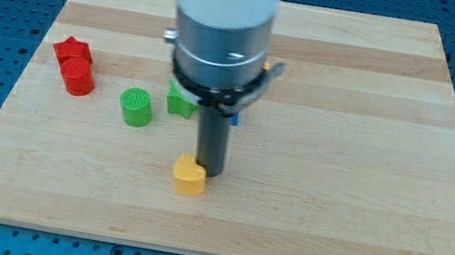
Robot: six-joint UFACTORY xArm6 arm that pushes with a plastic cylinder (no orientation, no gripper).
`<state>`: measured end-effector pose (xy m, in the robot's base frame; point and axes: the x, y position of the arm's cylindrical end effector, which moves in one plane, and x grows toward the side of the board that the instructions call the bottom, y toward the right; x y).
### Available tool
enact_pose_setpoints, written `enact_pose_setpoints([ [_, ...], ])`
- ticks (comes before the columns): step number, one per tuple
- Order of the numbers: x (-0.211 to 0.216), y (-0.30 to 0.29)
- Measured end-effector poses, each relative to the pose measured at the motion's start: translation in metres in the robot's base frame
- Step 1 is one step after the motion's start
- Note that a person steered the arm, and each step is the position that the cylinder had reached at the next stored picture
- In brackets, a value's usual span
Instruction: Push the yellow hexagon to the right of the blue triangle
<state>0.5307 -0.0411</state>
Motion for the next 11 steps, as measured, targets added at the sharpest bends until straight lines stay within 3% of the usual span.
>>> enact_pose_setpoints([
  [2,0.023,-0.004],
  [3,0.011,0.024],
  [4,-0.031,0.096],
  [5,-0.108,0.145],
  [6,-0.196,0.144],
  [7,-0.242,0.107],
  [8,-0.231,0.056],
  [11,-0.142,0.056],
])
